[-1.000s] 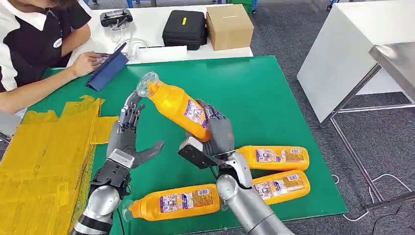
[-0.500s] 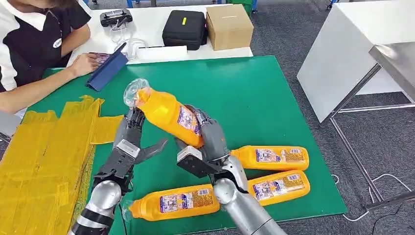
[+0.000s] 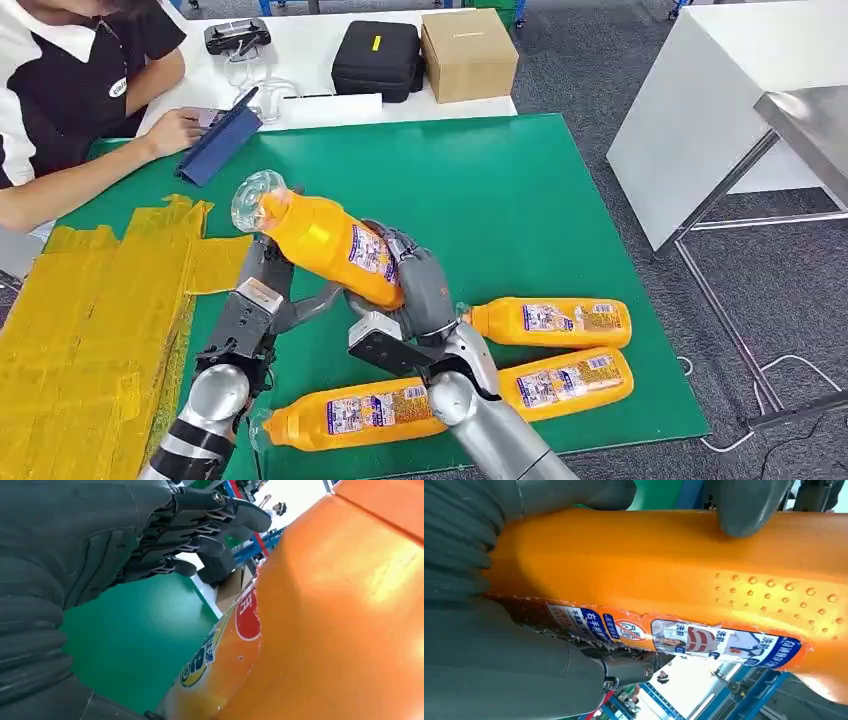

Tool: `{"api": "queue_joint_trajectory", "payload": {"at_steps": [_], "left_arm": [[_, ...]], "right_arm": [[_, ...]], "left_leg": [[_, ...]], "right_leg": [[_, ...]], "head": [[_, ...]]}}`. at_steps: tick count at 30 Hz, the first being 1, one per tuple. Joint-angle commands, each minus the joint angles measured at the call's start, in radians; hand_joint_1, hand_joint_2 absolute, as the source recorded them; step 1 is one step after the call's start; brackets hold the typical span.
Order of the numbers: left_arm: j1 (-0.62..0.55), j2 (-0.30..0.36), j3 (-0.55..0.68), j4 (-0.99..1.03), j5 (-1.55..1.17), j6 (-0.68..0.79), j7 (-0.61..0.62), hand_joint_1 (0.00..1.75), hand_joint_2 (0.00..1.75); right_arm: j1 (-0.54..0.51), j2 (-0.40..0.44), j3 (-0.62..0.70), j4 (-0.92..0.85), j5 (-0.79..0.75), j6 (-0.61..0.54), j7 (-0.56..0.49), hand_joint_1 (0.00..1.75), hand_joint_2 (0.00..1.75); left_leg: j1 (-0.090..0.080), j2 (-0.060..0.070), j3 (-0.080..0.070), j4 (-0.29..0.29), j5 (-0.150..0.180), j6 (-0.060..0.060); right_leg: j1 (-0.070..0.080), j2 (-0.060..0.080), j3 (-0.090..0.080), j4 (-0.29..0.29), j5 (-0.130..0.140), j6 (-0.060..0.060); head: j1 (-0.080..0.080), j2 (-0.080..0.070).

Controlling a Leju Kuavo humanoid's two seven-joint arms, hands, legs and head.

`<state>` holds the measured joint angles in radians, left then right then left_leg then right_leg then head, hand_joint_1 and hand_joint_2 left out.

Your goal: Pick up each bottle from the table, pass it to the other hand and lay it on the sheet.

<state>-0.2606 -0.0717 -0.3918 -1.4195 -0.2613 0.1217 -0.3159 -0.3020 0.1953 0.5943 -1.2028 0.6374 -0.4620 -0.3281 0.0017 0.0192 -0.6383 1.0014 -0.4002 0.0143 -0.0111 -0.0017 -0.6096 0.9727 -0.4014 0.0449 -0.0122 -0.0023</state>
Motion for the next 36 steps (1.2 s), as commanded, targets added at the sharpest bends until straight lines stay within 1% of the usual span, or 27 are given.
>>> {"api": "queue_joint_trajectory", "payload": {"at_steps": [1, 2, 5, 7, 9, 10, 12, 13, 14, 17, 18, 19, 20, 23, 24, 25, 26, 27, 28, 29, 30, 31, 32, 33, 34, 35, 36], "left_arm": [[-0.043, 0.009, -0.013, 0.074, 0.007, -0.007, 0.006, 0.0, 1.75], [-0.042, 0.01, -0.014, 0.073, 0.009, -0.008, 0.005, 0.0, 1.75], [-0.04, 0.01, -0.016, 0.069, 0.025, -0.018, 0.004, 0.0, 1.75], [-0.039, 0.01, -0.019, 0.061, 0.051, -0.041, -0.001, 0.0, 1.75], [-0.033, 0.015, -0.024, 0.041, 0.1, -0.084, -0.003, 0.0, 1.75], [-0.031, 0.015, -0.026, 0.037, 0.115, -0.097, -0.005, 0.0, 1.75], [-0.023, 0.022, -0.034, 0.014, 0.158, -0.141, -0.013, 0.0, 1.75], [-0.02, 0.025, -0.039, 0.004, 0.179, -0.163, -0.017, 0.0, 1.75], [-0.017, 0.027, -0.041, -0.002, 0.188, -0.172, -0.018, 0.0, 1.75], [-0.007, 0.034, -0.054, -0.029, 0.226, -0.211, -0.026, 0.0, 1.75], [-0.006, 0.035, -0.059, -0.035, 0.24, -0.225, -0.027, 0.0, 1.75], [-0.007, 0.037, -0.062, -0.037, 0.255, -0.237, -0.026, 0.0, 1.75], [-0.008, 0.037, -0.063, -0.037, 0.259, -0.241, -0.025, 0.0, 1.75], [-0.018, 0.042, -0.055, 0.0, 0.38, -0.331, -0.002, 0.0, 1.75], [-0.02, 0.043, -0.052, 0.009, 0.39, -0.337, -0.002, 0.0, 1.75], [-0.023, 0.043, -0.048, 0.023, 0.397, -0.339, -0.002, 0.0, 1.75], [-0.024, 0.042, -0.046, 0.029, 0.405, -0.342, -0.002, 0.0, 1.75], [-0.027, 0.041, -0.044, 0.036, 0.413, -0.346, -0.001, 0.0, 1.75], [-0.027, 0.04, -0.043, 0.038, 0.417, -0.349, -0.001, 0.0, 1.75], [-0.029, 0.039, -0.042, 0.042, 0.418, -0.348, -0.001, 0.0, 1.75], [-0.029, 0.037, -0.041, 0.043, 0.419, -0.348, 0.0, 0.0, 1.75], [-0.029, 0.037, -0.041, 0.043, 0.419, -0.348, 0.0, 0.0, 1.75], [-0.029, 0.037, -0.041, 0.043, 0.419, -0.348, 0.0, 0.0, 1.75], [-0.029, 0.037, -0.041, 0.043, 0.419, -0.348, 0.0, 0.0, 1.75], [-0.029, 0.037, -0.041, 0.043, 0.419, -0.348, 0.0, 0.0, 1.75], [-0.029, 0.037, -0.041, 0.043, 0.419, -0.348, 0.0, 0.0, 1.75], [-0.029, 0.037, -0.041, 0.043, 0.419, -0.348, 0.0, 0.0, 1.75]], "right_arm": [[-0.027, -0.02, 0.045, 0.033, 0.0, 0.002, -0.001, 1.75, 1.75], [-0.028, -0.019, 0.049, 0.039, 0.001, 0.005, 0.0, 1.75, 1.75], [-0.033, -0.019, 0.063, 0.064, 0.007, 0.014, 0.009, 1.75, 1.75], [-0.043, -0.019, 0.074, 0.088, 0.024, 0.019, 0.023, 1.75, 1.75], [-0.054, -0.015, 0.086, 0.125, 0.036, 0.032, 0.035, 1.75, 1.75], [-0.056, -0.014, 0.088, 0.131, 0.038, 0.035, 0.036, 1.75, 1.75], [-0.064, -0.012, 0.098, 0.157, 0.042, 0.048, 0.04, 1.75, 1.75], [-0.066, -0.011, 0.1, 0.165, 0.042, 0.053, 0.041, 1.75, 1.75], [-0.066, -0.01, 0.101, 0.169, 0.041, 0.055, 0.041, 1.75, 1.75], [-0.069, -0.009, 0.112, 0.18, 0.04, 0.07, 0.037, 1.75, 1.75], [-0.071, -0.01, 0.118, 0.185, 0.043, 0.078, 0.035, 1.75, 1.75], [-0.074, -0.009, 0.127, 0.191, 0.049, 0.085, 0.034, 1.75, 1.75], [-0.074, -0.008, 0.131, 0.194, 0.051, 0.088, 0.034, 1.75, 1.75], [-0.078, -0.002, 0.16, 0.205, 0.061, 0.096, 0.024, 1.75, 1.75], [-0.079, 0.0, 0.165, 0.207, 0.066, 0.093, 0.025, 1.75, 1.75], [-0.08, 0.003, 0.175, 0.211, 0.08, 0.081, 0.029, 1.75, 1.75], [-0.08, 0.003, 0.18, 0.213, 0.09, 0.073, 0.031, 1.75, 1.75], [-0.081, 0.004, 0.185, 0.218, 0.095, 0.071, 0.034, 1.75, 1.75], [-0.081, 0.004, 0.188, 0.219, 0.097, 0.07, 0.034, 1.75, 1.75], [-0.08, 0.004, 0.191, 0.223, 0.101, 0.067, 0.035, 1.75, 1.75], [-0.08, 0.004, 0.193, 0.226, 0.103, 0.065, 0.036, 1.75, 1.75], [-0.08, 0.004, 0.193, 0.226, 0.103, 0.065, 0.036, 1.75, 1.75], [-0.08, 0.004, 0.193, 0.226, 0.103, 0.065, 0.036, 1.75, 1.75], [-0.08, 0.004, 0.193, 0.226, 0.103, 0.065, 0.036, 1.75, 1.75], [-0.08, 0.004, 0.193, 0.226, 0.103, 0.065, 0.036, 1.75, 1.75], [-0.08, 0.004, 0.193, 0.226, 0.103, 0.065, 0.036, 1.75, 1.75], [-0.08, 0.004, 0.193, 0.226, 0.103, 0.065, 0.036, 1.75, 1.75]], "left_leg": [[0.001, -0.002, 0.006, 0.0, -0.002, -0.001], [0.0, -0.002, 0.003, -0.001, -0.001, -0.001], [0.0, -0.001, 0.003, -0.001, -0.001, -0.001], [0.001, -0.002, 0.007, 0.0, -0.003, -0.001], [0.001, -0.001, 0.005, -0.001, -0.002, -0.001], [0.001, -0.002, 0.007, 0.0, -0.002, -0.001], [0.001, -0.001, 0.004, -0.001, -0.001, -0.001], [0.001, -0.001, 0.007, 0.0, -0.003, -0.001], [0.001, -0.001, 0.004, -0.001, -0.001, -0.001], [0.001, -0.001, 0.007, 0.0, -0.003, -0.001], [0.001, -0.001, 0.005, 0.0, -0.002, -0.001], [0.001, -0.001, 0.008, 0.0, -0.004, -0.001], [0.001, -0.001, 0.005, 0.0, -0.002, -0.001], [0.001, -0.001, 0.008, 0.0, -0.003, -0.001], [0.0, 0.0, 0.004, -0.001, -0.001, -0.001], [0.001, -0.001, 0.007, 0.0, -0.003, -0.001], [0.001, -0.001, 0.003, -0.001, -0.001, -0.001], [0.001, -0.001, 0.006, 0.0, -0.002, -0.001], [0.001, -0.001, 0.003, -0.001, -0.001, -0.001], [0.001, -0.002, 0.007, 0.0, -0.003, -0.001], [0.001, -0.002, 0.004, -0.001, -0.001, -0.001], [0.001, -0.002, 0.006, 0.0, -0.002, -0.001], [0.001, -0.002, 0.004, -0.001, -0.001, -0.001], [0.001, -0.002, 0.006, 0.0, -0.002, -0.001], [0.0, -0.002, 0.003, -0.001, -0.001, 0.0], [0.001, -0.003, 0.006, 0.0, -0.002, -0.001], [0.001, -0.002, 0.004, -0.001, -0.002, -0.001]], "right_leg": [[0.0, -0.001, 0.006, 0.0, -0.003, -0.002], [0.0, -0.001, 0.003, -0.001, -0.001, -0.001], [0.0, 0.0, 0.003, -0.001, -0.001, -0.001], [0.001, 0.0, 0.007, 0.0, -0.003, -0.002], [0.001, 0.0, 0.005, -0.001, -0.001, -0.001], [0.0, 0.0, 0.007, 0.0, -0.002, -0.002], [0.0, 0.0, 0.004, -0.001, -0.001, -0.001], [0.001, 0.001, 0.007, 0.0, -0.002, -0.002], [0.0, 0.0, 0.004, -0.001, -0.001, -0.001], [0.001, 0.0, 0.007, -0.001, -0.003, -0.002], [0.0, 0.001, 0.005, 0.0, -0.002, -0.001], [0.001, 0.001, 0.007, 0.0, -0.003, -0.002], [0.001, 0.0, 0.005, -0.001, -0.002, -0.001], [0.0, 0.0, 0.008, 0.0, -0.003, -0.002], [0.0, 0.001, 0.004, -0.001, -0.001, -0.001], [0.001, 0.001, 0.007, 0.0, -0.002, -0.002], [0.0, 0.0, 0.004, -0.001, -0.001, -0.001], [0.001, 0.0, 0.006, 0.0, -0.002, -0.002], [0.0, 0.0, 0.003, -0.001, -0.001, -0.001], [0.001, 0.0, 0.007, 0.0, -0.003, -0.002], [0.0, -0.001, 0.004, -0.001, -0.001, -0.001], [0.001, -0.001, 0.007, 0.0, -0.002, -0.002], [0.0, -0.001, 0.004, -0.001, -0.001, -0.001], [0.001, -0.001, 0.006, -0.001, -0.002, -0.002], [0.0, -0.001, 0.003, -0.001, -0.001, -0.001], [0.001, -0.001, 0.007, 0.0, -0.003, -0.002], [0.001, -0.001, 0.005, -0.001, -0.002, -0.001]], "head": [[0.0, 0.0], [0.0, 0.0], [0.0, 0.0], [0.0, 0.0], [0.0, 0.0], [0.0, 0.0], [0.0, 0.0], [0.0, 0.0], [0.0, 0.0], [0.0, 0.0], [0.0, 0.0], [0.0, 0.0], [0.0, 0.0], [0.0, 0.0], [0.0, 0.0], [0.0, 0.0], [0.0, 0.0], [0.0, 0.0], [0.0, 0.0], [0.0, 0.0], [0.0, 0.0], [0.0, 0.0], [0.0, 0.0], [0.0, 0.0], [0.0, 0.0], [0.0, 0.0], [0.0, 0.0]]}}
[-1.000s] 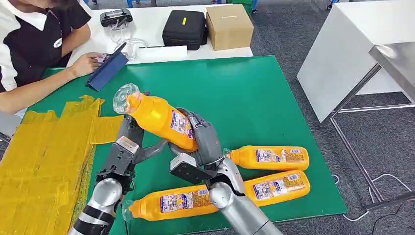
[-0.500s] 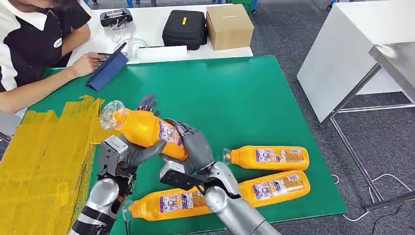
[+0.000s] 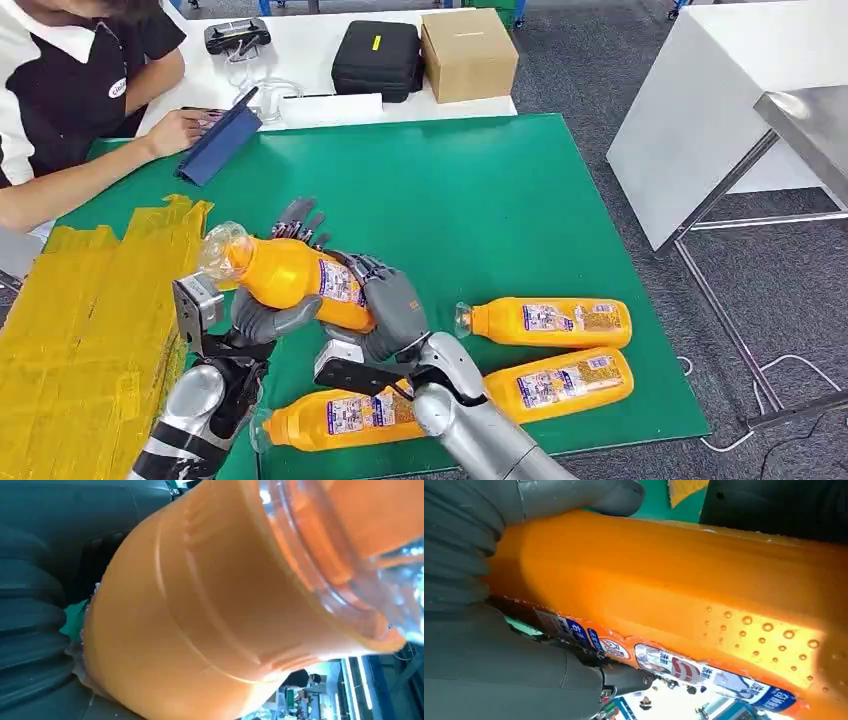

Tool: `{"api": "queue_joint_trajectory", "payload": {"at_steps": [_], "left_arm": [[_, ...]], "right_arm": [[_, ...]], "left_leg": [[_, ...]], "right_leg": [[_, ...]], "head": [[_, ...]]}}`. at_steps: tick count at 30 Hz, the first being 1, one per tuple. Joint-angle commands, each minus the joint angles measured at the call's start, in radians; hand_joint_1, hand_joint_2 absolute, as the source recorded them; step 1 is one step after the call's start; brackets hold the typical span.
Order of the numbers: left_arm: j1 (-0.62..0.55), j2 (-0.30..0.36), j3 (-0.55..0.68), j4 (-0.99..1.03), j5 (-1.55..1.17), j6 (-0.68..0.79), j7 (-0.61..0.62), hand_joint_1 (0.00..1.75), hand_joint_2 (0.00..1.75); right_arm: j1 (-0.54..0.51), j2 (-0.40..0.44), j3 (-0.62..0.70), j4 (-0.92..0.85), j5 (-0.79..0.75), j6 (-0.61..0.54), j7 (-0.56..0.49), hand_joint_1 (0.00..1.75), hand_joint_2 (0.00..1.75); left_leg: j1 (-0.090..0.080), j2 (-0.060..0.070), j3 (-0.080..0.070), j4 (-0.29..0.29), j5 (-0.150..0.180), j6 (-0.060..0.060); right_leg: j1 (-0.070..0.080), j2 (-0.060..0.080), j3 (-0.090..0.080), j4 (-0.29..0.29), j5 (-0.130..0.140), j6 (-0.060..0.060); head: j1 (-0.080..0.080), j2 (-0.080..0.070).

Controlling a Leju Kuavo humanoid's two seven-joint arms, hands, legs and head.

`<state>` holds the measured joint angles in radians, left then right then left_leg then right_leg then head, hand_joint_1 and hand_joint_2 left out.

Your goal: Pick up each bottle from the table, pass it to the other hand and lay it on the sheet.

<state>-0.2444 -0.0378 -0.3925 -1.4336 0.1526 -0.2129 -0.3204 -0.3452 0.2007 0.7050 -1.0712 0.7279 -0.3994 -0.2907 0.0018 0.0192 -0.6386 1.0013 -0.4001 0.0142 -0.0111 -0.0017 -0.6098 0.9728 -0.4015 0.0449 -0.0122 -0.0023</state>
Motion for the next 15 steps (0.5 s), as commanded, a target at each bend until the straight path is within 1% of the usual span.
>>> {"api": "queue_joint_trajectory", "payload": {"at_steps": [1, 3, 4, 5, 6, 7, 8, 9, 10, 11, 12, 13, 14, 15], "left_arm": [[-0.045, 0.004, -0.04, 0.058, 0.005, -0.013, 0.004, 0.0, 1.75], [-0.045, 0.004, -0.04, 0.058, 0.005, -0.013, 0.004, 0.0, 1.75], [-0.045, 0.002, -0.04, 0.056, 0.007, -0.012, 0.004, 0.0, 1.75], [-0.044, 0.0, -0.038, 0.057, 0.01, -0.011, 0.005, 0.0, 1.75], [-0.044, 0.0, -0.038, 0.057, 0.01, -0.011, 0.005, 0.0, 1.75], [-0.043, -0.002, -0.036, 0.059, 0.012, -0.008, 0.006, 0.45, 1.75], [-0.043, -0.004, -0.035, 0.06, 0.012, -0.004, 0.007, 0.45, 1.75], [-0.043, -0.004, -0.035, 0.06, 0.012, -0.004, 0.007, 0.45, 1.75], [-0.042, -0.006, -0.036, 0.062, 0.007, 0.008, 0.008, 1.75, 1.75], [-0.042, -0.007, -0.037, 0.062, 0.004, 0.012, 0.009, 1.75, 1.75], [-0.042, -0.007, -0.038, 0.063, 0.002, 0.017, 0.009, 1.75, 1.75], [-0.042, -0.007, -0.04, 0.065, -0.009, 0.03, 0.008, 1.75, 1.75], [-0.041, -0.008, -0.041, 0.067, -0.017, 0.039, 0.006, 1.75, 1.75], [-0.041, -0.009, -0.042, 0.067, -0.02, 0.042, 0.005, 1.75, 1.75]], "right_arm": [[-0.037, -0.001, 0.083, 0.095, 0.012, 0.003, -0.002, 1.75, 1.75], [-0.037, -0.001, 0.083, 0.095, 0.012, 0.003, -0.002, 1.75, 1.75], [-0.038, -0.002, 0.083, 0.096, 0.012, 0.003, -0.002, 1.75, 1.75], [-0.038, -0.002, 0.084, 0.096, 0.012, 0.002, -0.001, 1.75, 1.75], [-0.038, -0.002, 0.084, 0.096, 0.012, 0.002, -0.001, 1.75, 1.75], [-0.037, -0.002, 0.084, 0.097, 0.012, 0.001, -0.001, 1.75, 1.75], [-0.037, -0.002, 0.085, 0.098, 0.011, -0.001, -0.001, 1.75, 1.75], [-0.037, -0.002, 0.085, 0.098, 0.011, -0.001, -0.001, 1.75, 1.75], [-0.037, -0.002, 0.084, 0.099, 0.009, -0.004, 0.0, 1.75, 1.75], [-0.036, -0.002, 0.083, 0.098, 0.007, -0.007, 0.0, 1.75, 1.75], [-0.036, -0.002, 0.084, 0.098, 0.005, -0.009, -0.001, 1.75, 1.75], [-0.037, -0.002, 0.084, 0.096, 0.004, -0.011, 0.0, 1.75, 1.75], [-0.036, -0.003, 0.084, 0.095, 0.003, -0.012, 0.0, 1.75, 1.75], [-0.036, -0.003, 0.084, 0.094, 0.003, -0.014, 0.0, 1.75, 1.75]], "left_leg": [[0.001, -0.003, 0.007, 0.0, -0.003, -0.001], [0.001, -0.002, 0.003, -0.001, -0.001, -0.001], [0.001, -0.003, 0.007, 0.0, -0.003, -0.001], [0.001, -0.002, 0.004, 0.0, -0.001, -0.001], [0.001, -0.003, 0.006, 0.0, -0.002, -0.001], [0.001, -0.002, 0.004, 0.0, -0.001, -0.001], [0.001, -0.003, 0.007, 0.0, -0.003, -0.001], [0.001, -0.003, 0.005, -0.001, -0.001, -0.001], [0.001, -0.003, 0.006, 0.0, -0.003, -0.001], [0.001, -0.003, 0.006, 0.0, -0.002, -0.001], [0.001, -0.003, 0.008, 0.0, -0.003, -0.001], [0.001, -0.003, 0.004, 0.0, -0.001, -0.001], [0.001, -0.003, 0.007, 0.0, -0.003, -0.001], [0.001, -0.003, 0.006, 0.0, -0.002, -0.001]], "right_leg": [[0.001, -0.001, 0.007, 0.0, -0.003, -0.002], [0.0, -0.001, 0.003, -0.001, -0.001, -0.001], [0.001, -0.001, 0.007, 0.0, -0.003, -0.002], [0.001, -0.001, 0.005, -0.001, -0.002, -0.001], [0.001, -0.001, 0.007, 0.0, -0.003, -0.002], [0.001, -0.001, 0.005, -0.001, -0.002, -0.001], [0.001, -0.001, 0.007, 0.0, -0.003, -0.002], [0.0, -0.001, 0.005, -0.001, -0.002, -0.001], [0.001, -0.001, 0.007, 0.0, -0.003, -0.002], [0.001, -0.001, 0.006, 0.0, -0.002, -0.001], [0.001, -0.002, 0.008, 0.0, -0.003, -0.002], [0.001, -0.002, 0.005, -0.001, -0.002, -0.001], [0.001, -0.002, 0.007, 0.0, -0.003, -0.002], [0.001, -0.002, 0.006, 0.0, -0.002, -0.001]], "head": [[0.0, 0.0], [0.0, 0.0], [0.0, 0.0], [0.0, 0.0], [0.0, 0.0], [0.0, 0.0], [0.0, 0.0], [0.0, 0.0], [0.0, 0.0], [0.0, 0.0], [0.0, 0.0], [0.0, 0.0], [0.0, 0.0], [0.0, 0.0]]}}
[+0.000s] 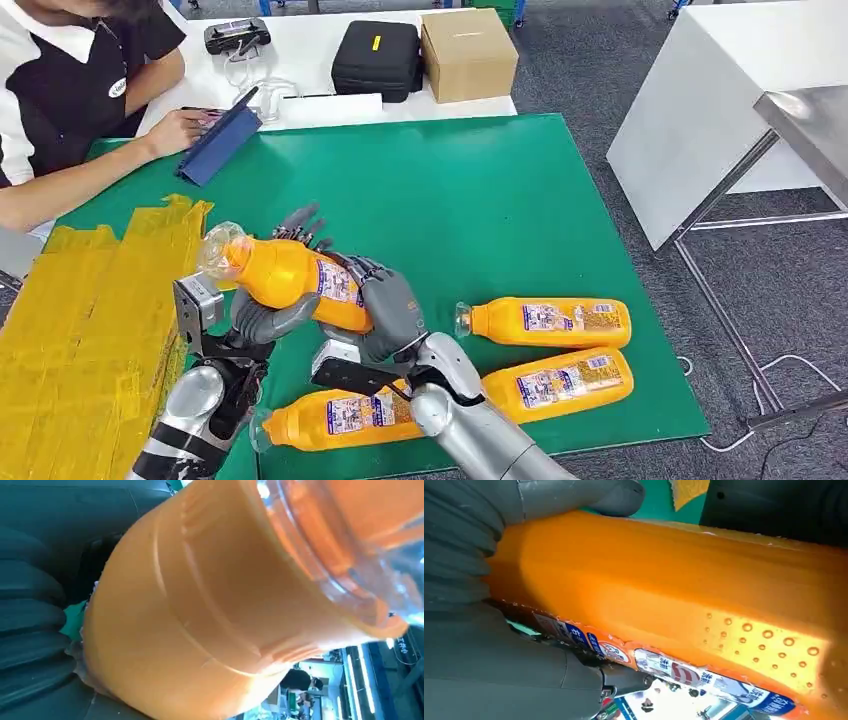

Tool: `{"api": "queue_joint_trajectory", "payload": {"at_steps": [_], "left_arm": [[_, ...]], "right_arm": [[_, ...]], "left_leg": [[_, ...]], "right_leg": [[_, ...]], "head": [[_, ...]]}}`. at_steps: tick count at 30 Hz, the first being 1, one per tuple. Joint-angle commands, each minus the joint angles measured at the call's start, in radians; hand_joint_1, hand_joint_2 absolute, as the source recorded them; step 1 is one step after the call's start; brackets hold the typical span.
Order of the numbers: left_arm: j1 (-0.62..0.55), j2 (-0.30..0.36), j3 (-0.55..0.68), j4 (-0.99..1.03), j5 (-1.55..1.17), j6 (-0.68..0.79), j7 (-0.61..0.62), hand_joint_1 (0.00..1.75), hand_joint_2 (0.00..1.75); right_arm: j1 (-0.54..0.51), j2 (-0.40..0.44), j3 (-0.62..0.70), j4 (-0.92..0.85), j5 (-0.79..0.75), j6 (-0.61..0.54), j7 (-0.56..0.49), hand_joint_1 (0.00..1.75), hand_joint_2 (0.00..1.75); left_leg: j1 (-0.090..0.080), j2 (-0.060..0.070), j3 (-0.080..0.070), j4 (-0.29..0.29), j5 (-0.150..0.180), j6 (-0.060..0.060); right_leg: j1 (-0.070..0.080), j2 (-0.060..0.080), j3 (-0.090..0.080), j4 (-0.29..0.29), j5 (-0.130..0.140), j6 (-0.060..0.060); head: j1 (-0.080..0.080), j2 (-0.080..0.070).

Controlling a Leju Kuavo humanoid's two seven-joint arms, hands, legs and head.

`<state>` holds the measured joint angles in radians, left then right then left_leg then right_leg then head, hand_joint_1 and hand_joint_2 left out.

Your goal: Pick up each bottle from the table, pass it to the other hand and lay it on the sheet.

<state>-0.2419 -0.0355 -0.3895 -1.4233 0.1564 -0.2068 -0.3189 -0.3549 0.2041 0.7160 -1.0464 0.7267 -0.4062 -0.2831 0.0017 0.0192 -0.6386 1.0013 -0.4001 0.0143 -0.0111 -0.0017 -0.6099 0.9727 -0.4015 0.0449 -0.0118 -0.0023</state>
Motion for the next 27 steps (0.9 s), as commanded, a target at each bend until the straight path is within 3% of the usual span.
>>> {"api": "queue_joint_trajectory", "payload": {"at_steps": [1, 11, 15, 16, 17, 18, 20, 21, 22, 25, 27], "left_arm": [[-0.043, -0.012, -0.045, 0.058, -0.031, 0.045, 0.002, 1.75, 1.75], [-0.022, -0.03, -0.017, 0.026, -0.1, 0.169, -0.028, 1.75, 1.75], [-0.027, -0.038, -0.022, 0.01, -0.132, 0.227, -0.043, 1.75, 1.75], [-0.027, -0.038, -0.022, 0.007, -0.139, 0.239, -0.043, 1.75, 1.75], [-0.023, -0.038, -0.014, -0.005, -0.17, 0.294, -0.048, 1.75, 1.75], [-0.021, -0.036, -0.007, -0.013, -0.188, 0.32, -0.053, 1.75, 1.75], [-0.016, -0.023, 0.023, -0.057, -0.364, 0.525, -0.091, 1.75, 1.75], [-0.018, -0.014, 0.039, -0.071, -0.394, 0.556, -0.08, 1.75, 1.75], [-0.026, 0.0, 0.061, -0.075, -0.445, 0.604, -0.066, 1.75, 1.75], [-0.075, 0.044, 0.154, -0.043, -0.703, 0.765, -0.001, 1.75, 1.75], [-0.084, 0.047, 0.18, -0.041, -0.705, 0.748, 0.0, 1.75, 1.75]], "right_arm": [[-0.025, -0.006, 0.072, 0.067, 0.003, -0.009, -0.008, 1.75, 1.75], [-0.001, -0.017, 0.043, 0.023, -0.046, -0.02, -0.007, 1.75, 1.75], [0.01, -0.019, 0.023, -0.028, -0.145, 0.047, -0.032, 1.75, 1.75], [0.014, -0.019, 0.021, -0.039, -0.153, 0.049, -0.034, 1.34, 1.75], [0.029, -0.02, 0.008, -0.081, -0.168, 0.024, -0.041, 0.03, 1.75], [0.037, -0.021, 0.004, -0.1, -0.167, 0.012, -0.041, 0.0, 1.75], [0.065, -0.041, 0.005, -0.209, -0.203, 0.026, -0.034, 0.0, 1.75], [0.076, -0.048, 0.002, -0.252, -0.212, 0.025, -0.029, 0.0, 0.0], [0.086, -0.056, -0.002, -0.294, -0.244, 0.044, -0.027, 0.0, 0.0], [0.111, -0.09, -0.023, -0.426, -0.321, 0.086, -0.034, 0.0, 0.0], [0.116, -0.097, -0.03, -0.451, -0.328, 0.096, -0.029, 0.0, 0.0]], "left_leg": [[0.0, -0.002, 0.003, -0.001, -0.001, -0.001], [0.001, -0.003, 0.005, 0.0, -0.002, -0.001], [0.001, -0.004, 0.005, 0.0, -0.002, -0.001], [0.001, -0.004, 0.006, 0.001, -0.003, -0.001], [0.001, -0.004, 0.004, 0.001, -0.002, -0.001], [0.001, -0.004, 0.005, 0.001, -0.003, -0.001], [0.001, -0.004, 0.007, 0.002, -0.004, -0.001], [0.001, -0.004, 0.008, 0.002, -0.005, -0.001], [0.001, -0.002, 0.002, 0.001, -0.002, -0.001], [0.001, -0.003, 0.005, 0.002, -0.004, -0.001], [0.001, -0.003, 0.002, 0.001, -0.001, -0.001]], "right_leg": [[0.0, -0.001, 0.003, -0.001, -0.001, -0.001], [0.001, -0.002, 0.006, 0.0, -0.002, -0.001], [0.001, -0.002, 0.006, 0.0, -0.003, -0.001], [0.001, -0.002, 0.007, 0.001, -0.003, -0.002], [0.001, -0.002, 0.005, 0.001, -0.003, -0.001], [0.001, -0.003, 0.006, 0.001, -0.003, -0.002], [0.001, -0.002, 0.008, 0.001, -0.004, -0.002], [0.001, -0.002, 0.008, 0.002, -0.005, -0.002], [0.001, -0.001, 0.002, 0.001, -0.002, -0.001], [0.001, -0.001, 0.006, 0.002, -0.004, -0.002], [0.0, -0.002, 0.002, 0.001, -0.002, -0.001]], "head": [[0.0, 0.0], [0.0, 0.0], [0.0, 0.0], [0.0, 0.0], [0.0, 0.0], [0.0, 0.0], [0.0, 0.0], [0.0, 0.0], [0.0, 0.0], [0.0, 0.0], [0.0, 0.0]]}}
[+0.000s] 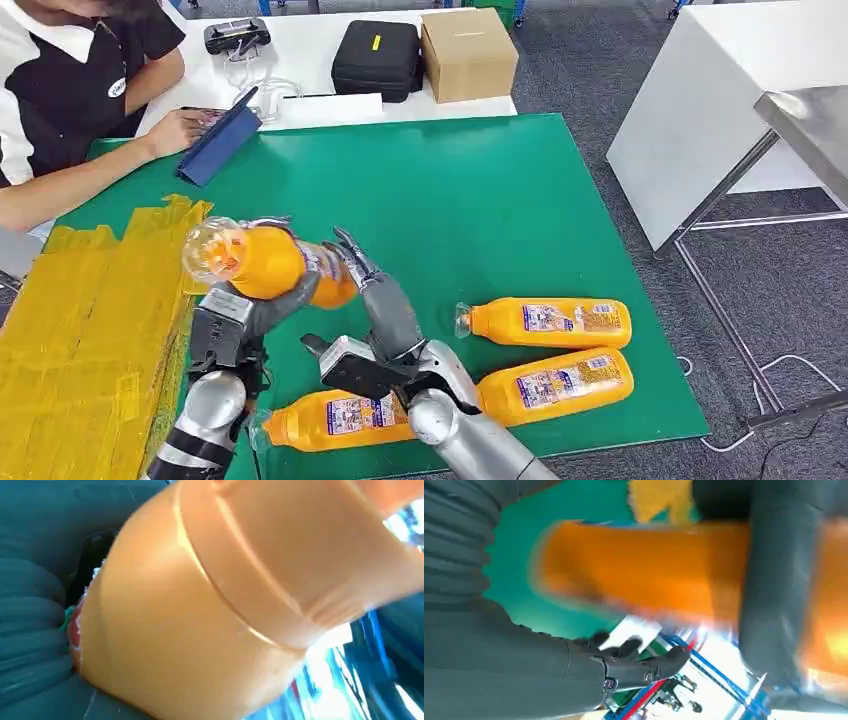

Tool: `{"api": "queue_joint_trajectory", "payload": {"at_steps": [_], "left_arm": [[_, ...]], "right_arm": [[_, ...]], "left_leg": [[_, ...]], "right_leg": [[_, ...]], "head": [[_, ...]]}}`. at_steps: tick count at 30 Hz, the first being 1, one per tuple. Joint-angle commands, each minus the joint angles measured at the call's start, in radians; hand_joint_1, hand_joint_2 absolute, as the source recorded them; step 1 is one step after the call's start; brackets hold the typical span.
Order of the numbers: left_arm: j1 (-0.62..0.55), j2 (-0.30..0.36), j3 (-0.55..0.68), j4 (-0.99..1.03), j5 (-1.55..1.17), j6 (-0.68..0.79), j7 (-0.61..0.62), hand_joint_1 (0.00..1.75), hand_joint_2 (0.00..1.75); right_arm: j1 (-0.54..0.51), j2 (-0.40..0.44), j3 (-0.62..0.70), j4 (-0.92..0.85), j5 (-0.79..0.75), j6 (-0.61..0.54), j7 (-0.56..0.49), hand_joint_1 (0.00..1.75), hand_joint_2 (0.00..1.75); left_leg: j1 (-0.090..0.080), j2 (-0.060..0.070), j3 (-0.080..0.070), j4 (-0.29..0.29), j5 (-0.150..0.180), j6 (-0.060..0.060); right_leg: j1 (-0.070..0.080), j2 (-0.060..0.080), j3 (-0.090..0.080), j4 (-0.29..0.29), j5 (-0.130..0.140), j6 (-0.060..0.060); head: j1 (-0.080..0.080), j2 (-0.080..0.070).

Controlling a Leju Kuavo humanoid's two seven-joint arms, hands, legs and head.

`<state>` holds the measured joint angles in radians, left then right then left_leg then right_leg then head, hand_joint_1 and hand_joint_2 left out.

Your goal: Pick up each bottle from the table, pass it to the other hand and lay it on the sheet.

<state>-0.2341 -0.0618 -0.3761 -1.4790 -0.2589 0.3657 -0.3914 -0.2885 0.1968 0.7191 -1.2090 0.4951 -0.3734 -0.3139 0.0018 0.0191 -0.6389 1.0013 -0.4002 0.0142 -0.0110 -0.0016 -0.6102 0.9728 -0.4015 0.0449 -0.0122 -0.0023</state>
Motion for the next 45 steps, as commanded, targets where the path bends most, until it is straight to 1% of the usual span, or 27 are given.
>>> {"api": "queue_joint_trajectory", "payload": {"at_steps": [1, 2, 4, 8, 9, 11, 12, 15, 16, 19, 20, 21, 22, 23, 24, 25, 27, 29, 30, 31, 34, 35, 36, 37, 38, 39, 45], "left_arm": [[-0.092, 0.073, 0.167, 0.014, -0.29, 0.176, 0.073, 1.75, 1.75], [-0.092, 0.073, 0.167, 0.014, -0.29, 0.176, 0.073, 1.75, 1.75], [-0.087, 0.063, 0.164, 0.014, -0.293, 0.175, 0.071, 1.75, 1.75], [-0.083, 0.059, 0.159, 0.013, -0.297, 0.175, 0.069, 1.75, 1.75], [-0.083, 0.059, 0.159, 0.013, -0.297, 0.175, 0.069, 1.75, 1.75], [-0.085, 0.063, 0.158, 0.017, -0.32, 0.187, 0.072, 1.75, 1.75], [-0.098, 0.077, 0.166, 0.041, -0.449, 0.247, 0.119, 1.75, 1.75], [-0.137, 0.128, 0.22, 0.096, -0.692, 0.285, 0.214, 1.75, 1.75], [-0.149, 0.143, 0.242, 0.118, -0.8, 0.297, 0.253, 1.75, 1.75], [-0.14, 0.176, 0.32, 0.137, -1.26, 0.332, 0.414, 1.75, 1.75], [-0.133, 0.236, 0.292, 0.151, -1.312, 0.332, 0.477, 1.75, 1.75], [-0.145, 0.317, 0.207, 0.189, -1.312, 0.332, 0.561, 1.75, 1.75], [-0.188, 0.447, 0.025, 0.227, -1.312, 0.296, 0.733, 1.75, 1.75], [-0.219, 0.499, -0.085, 0.243, -1.312, 0.253, 0.833, 1.75, 1.75], [-0.264, 0.501, -0.237, 0.334, -1.312, 0.057, 0.976, 1.75, 1.75], [-0.308, 0.474, -0.267, 0.435, -1.312, 0.028, 0.991, 1.75, 1.75], [-0.349, 0.415, -0.236, 0.581, -1.312, 0.029, 0.949, 1.75, 1.75], [-0.38, 0.373, -0.208, 0.684, -1.312, 0.04, 0.92, 1.75, 1.75], [-0.39, 0.355, -0.183, 0.719, -1.312, 0.036, 0.898, 1.75, 1.75], [-0.395, 0.344, -0.17, 0.739, -1.312, 0.033, 0.887, 1.75, 1.75], [-0.412, 0.309, -0.137, 0.8, -1.312, 0.015, 0.857, 1.75, 1.75], [-0.414, 0.287, -0.099, 0.822, -1.312, 0.004, 0.832, 1.75, 1.75], [-0.414, 0.265, -0.067, 0.84, -1.312, -0.013, 0.812, 1.75, 1.75], [-0.416, 0.257, -0.064, 0.849, -1.312, -0.023, 0.804, 1.75, 1.75], [-0.415, 0.251, -0.064, 0.856, -1.312, -0.031, 0.806, 1.75, 1.75], [-0.412, 0.225, -0.025, 0.874, -1.31, -0.045, 0.783, 1.75, 1.75], [-0.405, 0.21, 0.003, 0.876, -1.312, -0.042, 0.762, 1.75, 1.75]], "right_arm": [[0.05, -0.09, -0.033, -0.289, -0.096, 0.063, 0.002, 0.0, 0.0], [0.05, -0.09, -0.033, -0.289, -0.096, 0.063, 0.002, 0.0, 0.0], [0.048, -0.087, -0.032, -0.276, -0.097, 0.062, 0.001, 0.0, 0.0], [0.047, -0.085, -0.031, -0.269, -0.097, 0.063, 0.001, 0.0, 0.0], [0.047, -0.085, -0.031, -0.269, -0.097, 0.063, 0.001, 0.0, 0.0], [0.048, -0.083, -0.033, -0.269, -0.098, 0.06, -0.006, 0.0, 0.0], [0.052, -0.085, -0.04, -0.286, -0.123, 0.061, -0.026, 0.0, 1.75], [0.068, -0.116, -0.062, -0.361, -0.168, 0.088, -0.031, 0.0, 1.75], [0.078, -0.126, -0.073, -0.389, -0.182, 0.098, -0.032, 0.0, 1.75], [0.094, -0.147, -0.092, -0.434, -0.185, 0.099, -0.036, 0.0, 1.75], [0.092, -0.156, -0.092, -0.44, -0.185, 0.099, -0.036, 0.0, 1.75], [0.093, -0.161, -0.097, -0.446, -0.185, 0.096, -0.035, 0.0, 1.75], [0.096, -0.167, -0.104, -0.453, -0.187, 0.096, -0.031, 0.0, 1.75], [0.099, -0.169, -0.108, -0.457, -0.188, 0.095, -0.03, 0.0, 1.75], [0.111, -0.164, -0.124, -0.472, -0.154, 0.066, -0.033, 0.0, 1.75], [0.123, -0.162, -0.129, -0.499, -0.141, 0.07, -0.02, 0.0, 1.75], [0.122, -0.161, -0.129, -0.512, -0.126, 0.082, -0.005, 0.0, 1.75], [0.116, -0.156, -0.129, -0.508, -0.107, 0.081, -0.001, 0.0, 1.75], [0.113, -0.153, -0.129, -0.506, -0.099, 0.078, -0.001, 0.0, 1.75], [0.111, -0.152, -0.129, -0.504, -0.096, 0.078, 0.0, 0.0, 1.75], [0.101, -0.153, -0.124, -0.496, -0.058, 0.075, 0.01, 0.0, 1.75], [0.101, -0.152, -0.123, -0.493, -0.035, 0.071, 0.019, 0.0, 1.75], [0.1, -0.152, -0.122, -0.488, -0.021, 0.073, 0.027, 0.0, 1.75], [0.099, -0.152, -0.12, -0.484, -0.011, 0.076, 0.032, 0.0, 1.75], [0.098, -0.152, -0.119, -0.482, -0.005, 0.078, 0.036, 0.0, 1.75], [0.098, -0.148, -0.117, -0.478, 0.015, 0.081, 0.043, 0.0, 1.75], [0.1, -0.145, -0.116, -0.479, 0.022, 0.081, 0.046, 0.0, 1.75]], "left_leg": [[0.002, -0.004, 0.005, 0.002, -0.003, -0.002], [0.001, -0.003, 0.002, 0.001, -0.001, -0.001], [0.001, -0.002, 0.006, 0.002, -0.003, -0.001], [0.001, -0.003, 0.006, 0.001, -0.003, -0.001], [0.001, -0.002, 0.002, 0.0, -0.001, 0.0], [0.001, -0.003, 0.007, 0.001, -0.003, -0.001], [0.001, -0.002, 0.003, 0.0, -0.001, -0.001], [0.001, -0.004, 0.007, 0.001, -0.003, -0.002], [0.001, -0.003, 0.003, 0.0, -0.001, -0.001], [0.001, -0.002, 0.003, 0.0, 0.0, -0.001], [0.001, -0.001, 0.006, 0.0, -0.002, -0.001], [0.001, -0.001, 0.007, 0.0, -0.002, -0.001], [0.0, 0.001, 0.004, -0.001, -0.001, -0.001], [0.001, 0.001, 0.009, -0.001, -0.003, -0.002], [0.002, 0.0, 0.01, 0.0, -0.003, -0.002], [0.001, -0.007, 0.003, 0.0, 0.0, -0.001], [0.002, -0.011, 0.007, 0.0, 0.0, -0.002], [0.0, -0.004, 0.006, -0.001, 0.0, -0.001], [0.001, -0.004, 0.009, -0.002, 0.0, -0.002], [0.001, -0.004, 0.004, -0.001, 0.0, -0.001], [0.001, -0.003, 0.006, 0.001, -0.001, 0.0], [0.001, 0.001, 0.004, 0.0, 0.0, -0.001], [0.001, 0.001, 0.007, 0.0, -0.001, -0.001], [0.0, 0.001, 0.004, -0.001, 0.001, 0.0], [0.0, -0.001, 0.006, 0.0, 0.0, -0.001], [0.0, 0.0, 0.004, -0.001, 0.001, -0.001], [0.001, -0.001, 0.003, 0.0, 0.001, -0.001]], "right_leg": [[0.001, -0.002, 0.005, 0.002, -0.003, -0.002], [0.001, -0.002, 0.002, 0.001, -0.001, -0.001], [0.001, -0.001, 0.006, 0.001, -0.003, -0.002], [0.001, -0.001, 0.006, 0.0, -0.003, -0.002], [0.0, -0.001, 0.003, 0.0, -0.001, -0.001], [0.001, -0.001, 0.007, 0.001, -0.004, -0.002], [0.0, -0.001, 0.003, 0.0, -0.001, -0.001], [0.001, -0.002, 0.007, 0.001, -0.004, -0.003], [0.001, -0.002, 0.003, 0.0, -0.001, -0.002], [0.0, -0.001, 0.003, 0.0, -0.001, -0.001], [0.001, 0.0, 0.005, 0.0, -0.002, -0.002], [0.001, 0.001, 0.006, 0.0, -0.002, -0.002], [0.0, 0.002, 0.003, 0.0, -0.001, -0.001], [0.001, 0.003, 0.007, 0.0, -0.002, -0.003], [0.001, 0.002, 0.008, 0.001, -0.003, -0.003], [0.001, -0.006, 0.004, 0.001, -0.002, -0.002], [0.002, -0.01, 0.007, 0.002, -0.005, -0.003], [0.0, -0.005, -0.004, 0.001, -0.003, -0.002], [0.0, -0.004, 0.002, 0.0, -0.003, -0.003], [0.0, -0.003, 0.005, 0.0, -0.002, -0.002], [0.001, -0.003, 0.007, 0.001, -0.003, -0.002], [0.001, 0.001, 0.004, 0.0, 0.0, -0.001], [0.0, 0.001, 0.006, 0.0, -0.001, -0.002], [0.0, 0.0, 0.003, 0.0, 0.0, -0.001], [0.0, -0.002, 0.006, 0.0, -0.002, -0.002], [0.0, -0.002, 0.004, 0.0, -0.001, -0.001], [0.0, 0.0, 0.003, 0.0, 0.0, -0.001]], "head": [[0.0, 0.0], [0.0, 0.0], [0.0, 0.0], [0.0, 0.0], [0.0, 0.0], [0.0, 0.0], [0.0, 0.0], [0.0, 0.0], [0.0, 0.0], [0.0, 0.0], [0.0, 0.0], [0.0, 0.0], [0.0, 0.0], [0.0, 0.0], [0.0, 0.0], [0.0, 0.0], [0.0, 0.0], [0.0, 0.0], [0.0, 0.0], [-0.001, 0.0], [0.0, 0.0], [0.0, 0.0], [0.0, 0.0], [0.0, 0.0], [0.0, 0.0], [0.0, 0.0], [0.0, 0.0]]}}
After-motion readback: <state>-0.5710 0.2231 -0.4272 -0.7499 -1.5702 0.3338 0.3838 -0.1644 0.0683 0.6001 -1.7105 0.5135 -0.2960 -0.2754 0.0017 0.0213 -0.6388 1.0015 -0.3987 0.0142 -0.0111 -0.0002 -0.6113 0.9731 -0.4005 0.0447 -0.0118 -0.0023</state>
